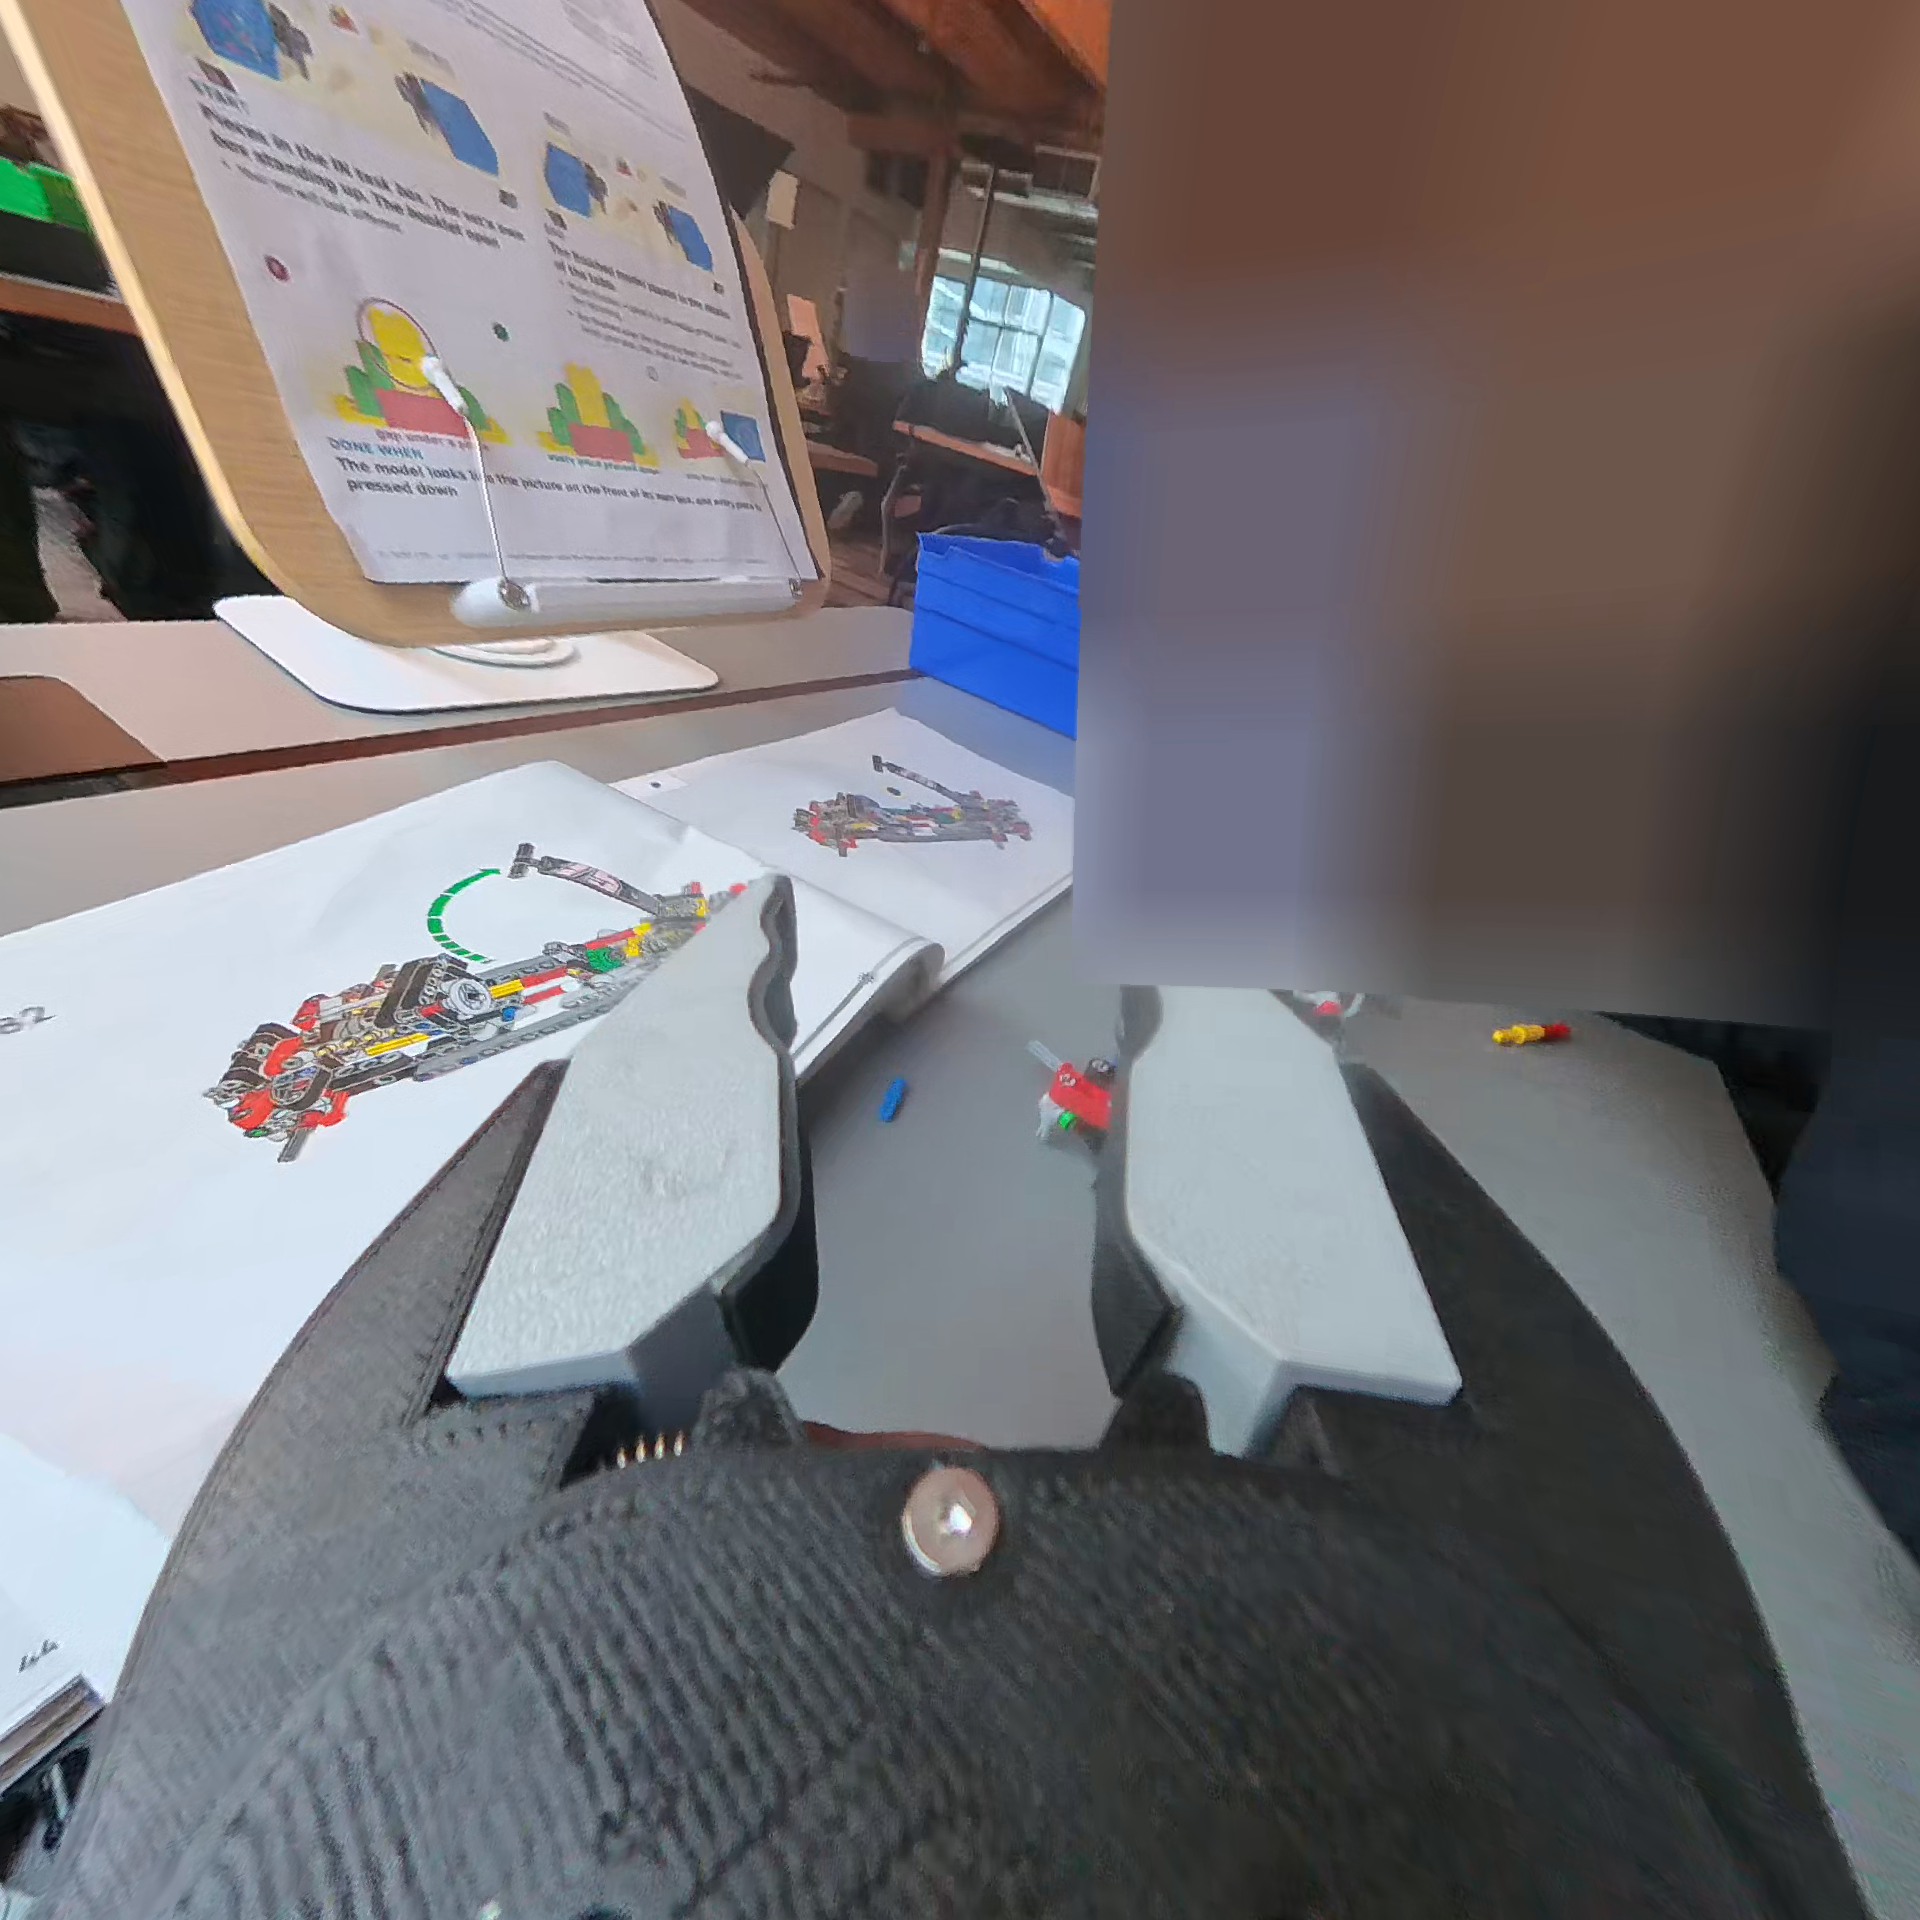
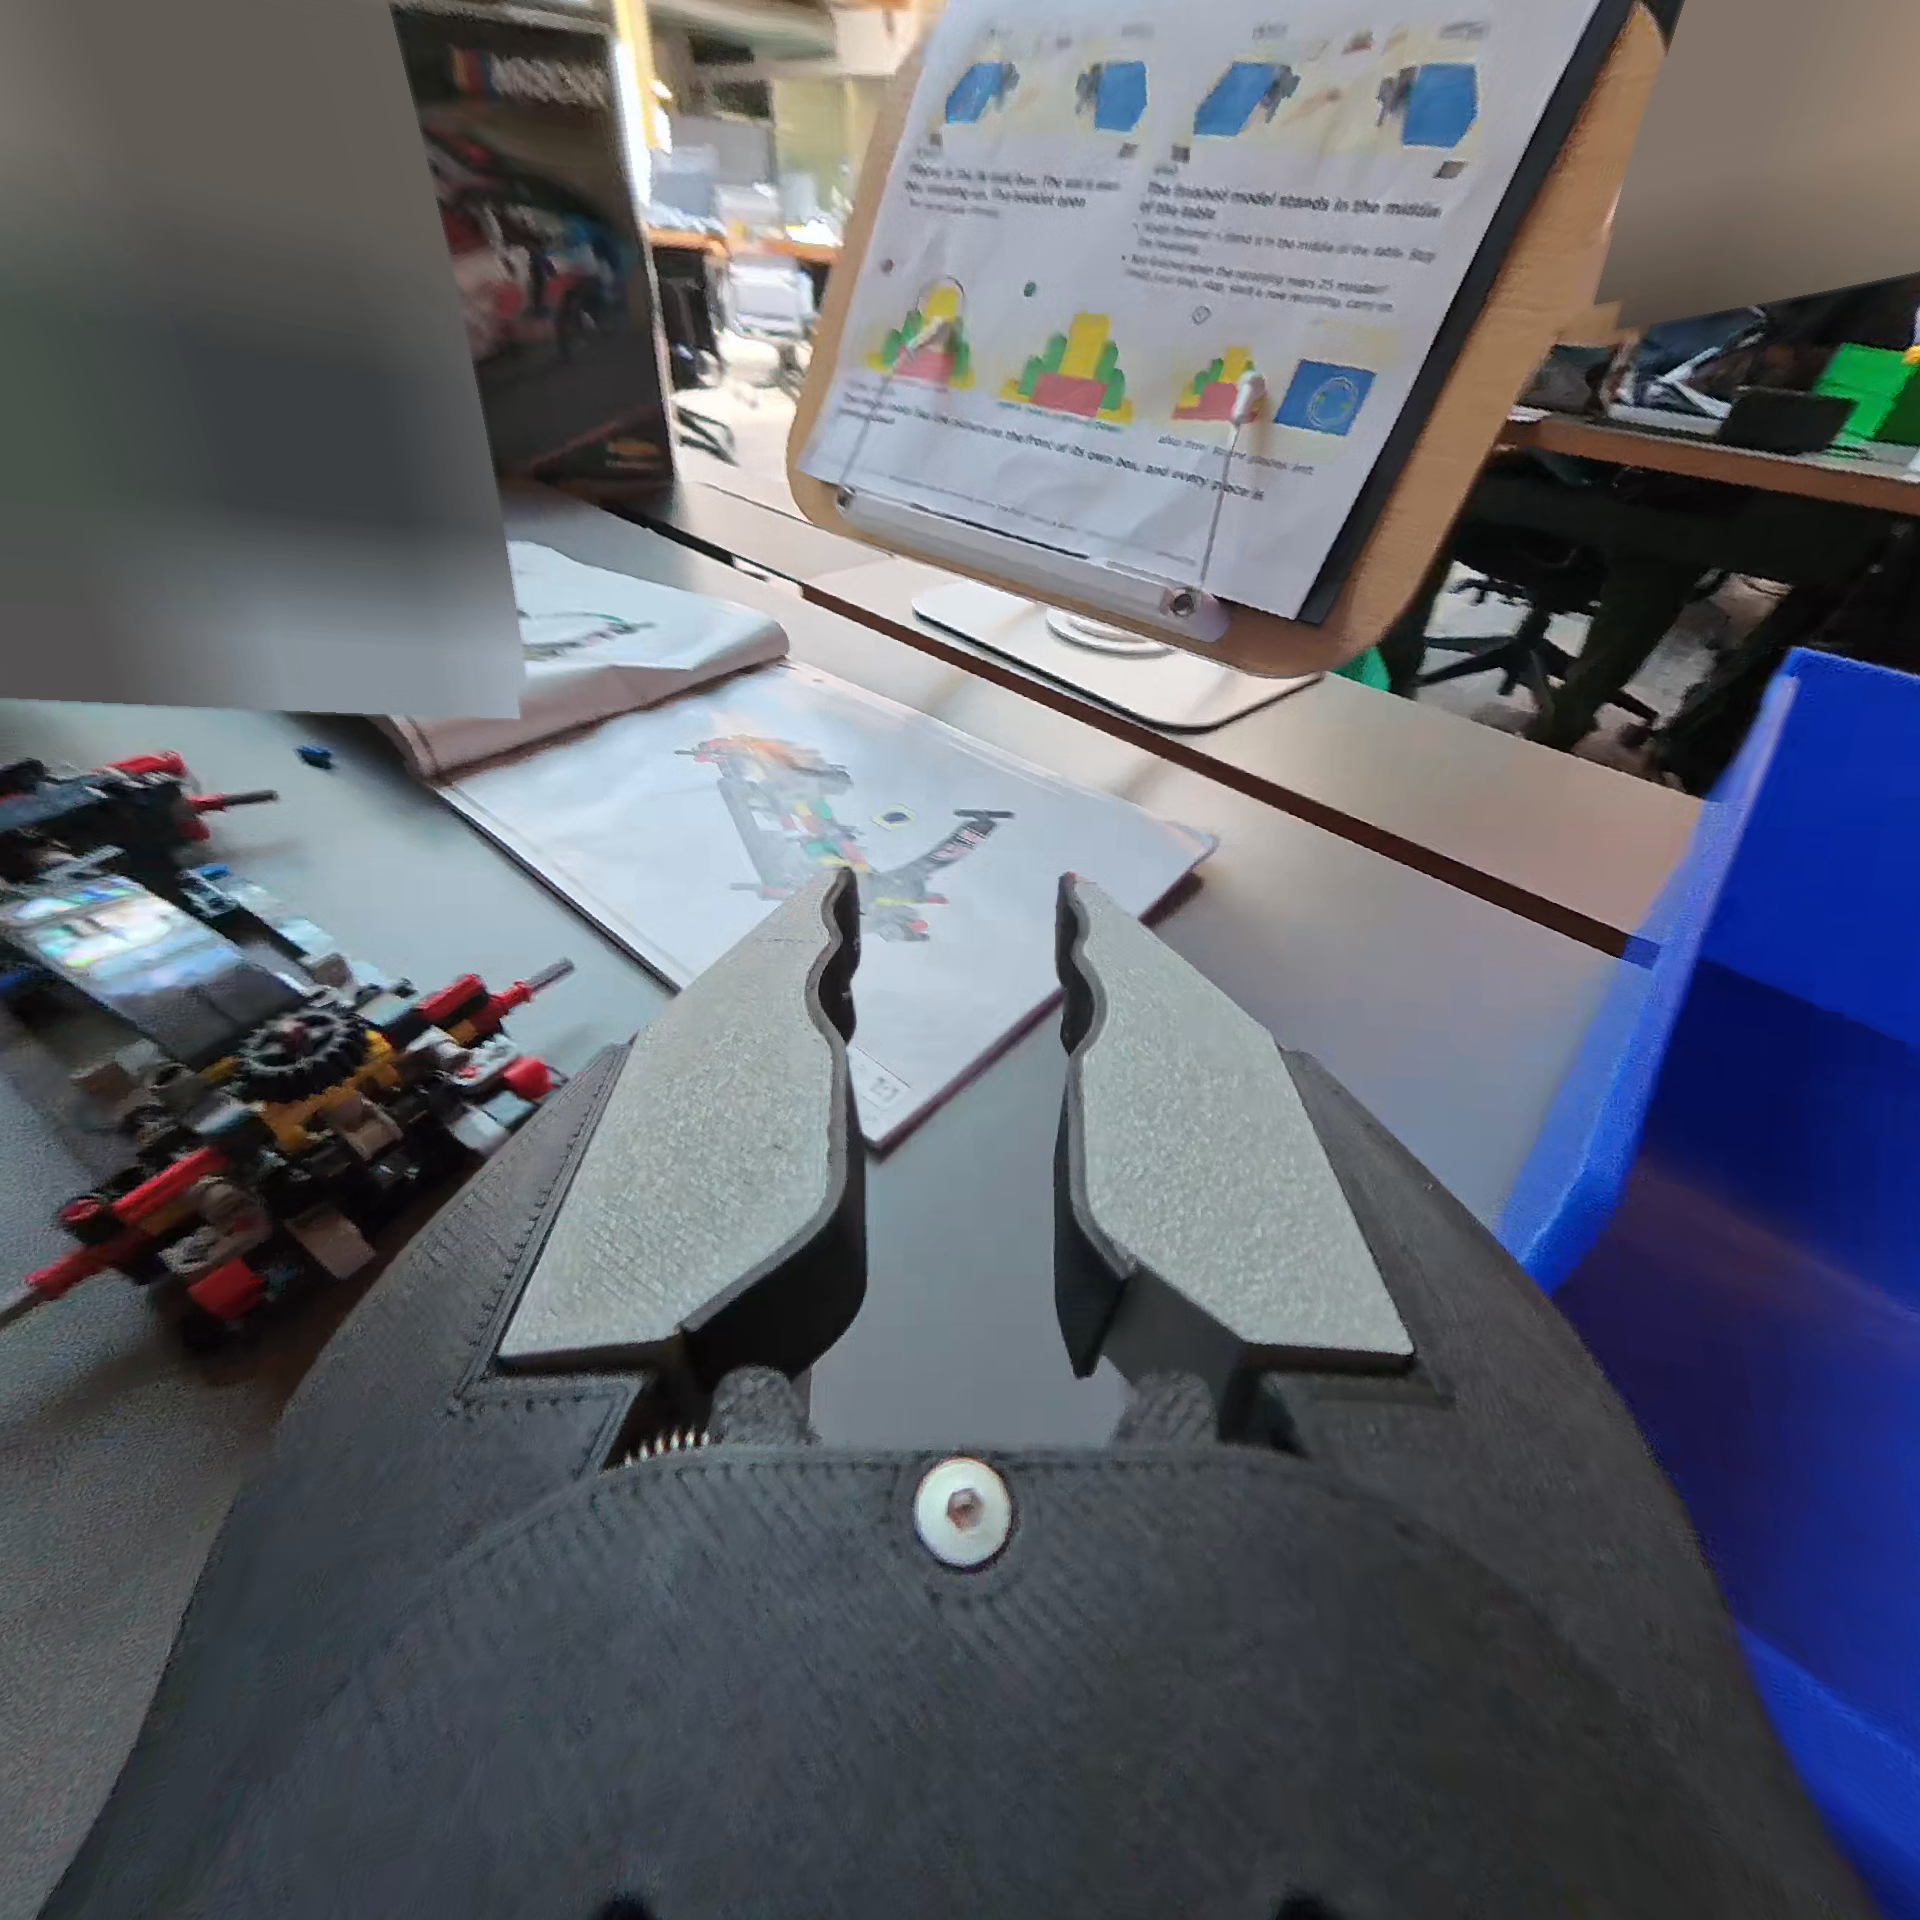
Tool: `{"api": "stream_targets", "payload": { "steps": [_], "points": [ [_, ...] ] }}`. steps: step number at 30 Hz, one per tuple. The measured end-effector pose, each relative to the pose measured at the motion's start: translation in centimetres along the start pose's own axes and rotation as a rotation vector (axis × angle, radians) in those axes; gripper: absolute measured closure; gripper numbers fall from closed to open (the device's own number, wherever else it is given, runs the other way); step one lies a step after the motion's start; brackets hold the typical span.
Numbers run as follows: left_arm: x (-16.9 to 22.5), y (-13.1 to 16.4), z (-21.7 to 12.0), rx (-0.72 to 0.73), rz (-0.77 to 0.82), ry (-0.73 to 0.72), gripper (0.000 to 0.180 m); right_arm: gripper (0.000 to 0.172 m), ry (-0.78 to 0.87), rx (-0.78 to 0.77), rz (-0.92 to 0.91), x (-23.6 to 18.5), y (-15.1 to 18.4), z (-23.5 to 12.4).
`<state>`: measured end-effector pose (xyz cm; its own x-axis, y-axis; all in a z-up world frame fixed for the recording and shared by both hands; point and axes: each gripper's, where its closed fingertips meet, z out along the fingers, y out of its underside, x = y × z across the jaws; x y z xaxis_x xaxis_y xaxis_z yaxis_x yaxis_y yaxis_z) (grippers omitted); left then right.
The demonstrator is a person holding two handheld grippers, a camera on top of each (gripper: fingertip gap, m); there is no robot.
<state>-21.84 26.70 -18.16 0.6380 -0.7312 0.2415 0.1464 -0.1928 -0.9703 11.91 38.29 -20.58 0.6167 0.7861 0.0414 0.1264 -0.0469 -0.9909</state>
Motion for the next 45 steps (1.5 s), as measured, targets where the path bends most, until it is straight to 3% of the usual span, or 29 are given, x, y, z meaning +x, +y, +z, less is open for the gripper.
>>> {"api": "stream_targets", "payload": {
  "steps": [3, 7, 15, 21, 26, 30, 34, 37, 41, 43, 45],
  "points": [
    [1.4, 1.7, 0.7, -0.122, 0.09, 0.052, 0.12, 0.137, -0.123, 0.065, 0.09, -1.1, -0.9, -0.2],
    [2.4, 2.7, 1.5, -0.172, 0.254, 0.031, 0.124, 0.137, -0.276, 0.068, 0.139, -3.5, -1.2, 0.0],
    [3.4, 0.9, 4.3, -0.156, 0.247, 0.011, 0.123, 0.143, -0.416, 0.027, 0.114, -7.7, -1.0, -0.2],
    [-0.5, 1.5, 5.0, -0.244, 0.192, -0.171, 0.123, 0.143, -0.408, -0.009, 0.071, -8.1, -0.3, -0.1],
    [-1.0, 3.1, 5.5, -0.257, 0.168, -0.15, 0.126, 0.146, -0.458, -0.027, 0.095, -8.4, -0.2, 0.0],
    [2.0, 2.3, 6.4, -0.288, 0.157, -0.064, 0.123, 0.147, -0.521, -0.052, 0.082, -9.4, 0.0, 0.0],
    [8.8, 2.6, 9.3, -0.428, 0.18, 0.153, 0.124, 0.148, -0.598, -0.089, 0.061, -11.5, 0.3, 0.0],
    [12.8, 4.5, 11.9, -0.601, 0.245, 0.272, 0.128, 0.148, -0.638, -0.116, 0.048, -12.6, 0.6, -0.4],
    [13.5, 9.5, 14.5, -0.886, 0.35, 0.283, 0.126, 0.147, -0.641, -0.171, 0.014, -12.7, 1.6, -0.9],
    [13.2, 11.4, 14.9, -0.98, 0.353, 0.289, 0.145, 0.146, -0.637, -0.189, 0.002, -12.5, 1.9, -1.0],
    [13.4, 11.1, 15.4, -0.966, 0.329, 0.308, 0.157, 0.146, -0.634, -0.205, -0.013, -12.4, 2.1, -1.1]
  ]
}}
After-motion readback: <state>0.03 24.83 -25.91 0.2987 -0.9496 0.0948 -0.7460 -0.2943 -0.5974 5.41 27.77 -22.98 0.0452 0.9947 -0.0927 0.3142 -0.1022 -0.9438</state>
